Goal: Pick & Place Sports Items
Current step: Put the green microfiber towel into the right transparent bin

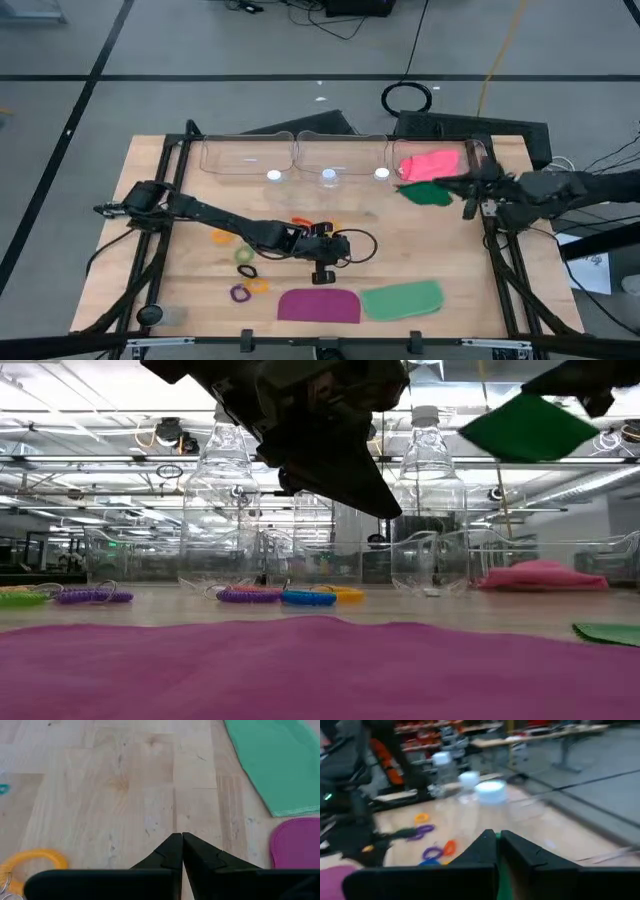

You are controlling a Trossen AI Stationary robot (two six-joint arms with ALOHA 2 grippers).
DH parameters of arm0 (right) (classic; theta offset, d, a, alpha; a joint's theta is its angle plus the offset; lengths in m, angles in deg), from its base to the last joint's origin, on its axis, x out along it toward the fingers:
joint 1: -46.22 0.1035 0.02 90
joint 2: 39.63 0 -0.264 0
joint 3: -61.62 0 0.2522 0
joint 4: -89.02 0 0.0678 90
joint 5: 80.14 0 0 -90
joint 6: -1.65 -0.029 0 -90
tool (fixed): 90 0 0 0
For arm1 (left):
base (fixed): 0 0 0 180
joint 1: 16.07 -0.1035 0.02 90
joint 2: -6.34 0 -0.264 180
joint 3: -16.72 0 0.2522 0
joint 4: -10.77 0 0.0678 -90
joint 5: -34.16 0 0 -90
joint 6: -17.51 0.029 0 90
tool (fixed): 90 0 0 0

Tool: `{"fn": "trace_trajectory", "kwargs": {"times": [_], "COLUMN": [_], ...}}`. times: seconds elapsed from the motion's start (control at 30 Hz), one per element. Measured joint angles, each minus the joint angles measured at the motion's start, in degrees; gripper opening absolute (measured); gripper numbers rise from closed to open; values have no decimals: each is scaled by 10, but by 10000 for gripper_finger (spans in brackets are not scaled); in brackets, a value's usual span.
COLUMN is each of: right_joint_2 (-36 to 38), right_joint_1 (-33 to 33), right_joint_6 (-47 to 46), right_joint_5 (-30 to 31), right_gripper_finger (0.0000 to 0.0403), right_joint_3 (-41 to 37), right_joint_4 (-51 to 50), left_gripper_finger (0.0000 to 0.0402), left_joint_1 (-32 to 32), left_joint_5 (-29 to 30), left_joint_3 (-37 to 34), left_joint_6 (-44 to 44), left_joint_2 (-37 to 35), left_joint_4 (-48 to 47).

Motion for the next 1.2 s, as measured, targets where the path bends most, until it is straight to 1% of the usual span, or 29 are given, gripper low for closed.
{"fn": "trace_trajectory", "kwargs": {"times": [0.23,0.3,0.37,0.43,0.5,0.67,0.77,0.93,1.0,1.07,1.13,1.2], "right_joint_2": [0,-2,-5,-13,-26,-83,-119,-171,-192,-212,-233,-255], "right_joint_1": [-10,-29,-58,-93,-132,-247,-331,-497,-556,-602,-633,-651], "right_joint_6": [17,12,3,-10,-21,-20,-10,6,9,10,13,16], "right_joint_5": [143,158,151,126,80,-89,-171,-280,-315,-329,-330,-330], "right_gripper_finger": [0,0,0,0,0,0,0,0,0,0,0,0], "right_joint_3": [47,51,52,52,52,52,52,52,52,52,52,52], "right_joint_4": [-58,-67,-68,-67,-66,-37,-18,-16,-18,-22,-34,-41], "left_gripper_finger": [10,10,10,10,10,10,10,10,10,10,10,10], "left_joint_1": [0,0,0,0,0,-2,-2,-2,-2,-2,-2,-2], "left_joint_5": [0,0,0,0,0,0,0,0,0,0,0,0], "left_joint_3": [0,0,0,0,0,0,0,0,0,0,0,0], "left_joint_6": [0,0,0,0,0,0,0,-2,-3,-3,-2,-1], "left_joint_2": [0,0,0,0,0,0,0,0,0,0,0,0], "left_joint_4": [0,0,0,0,1,2,2,2,2,2,2,2]}}
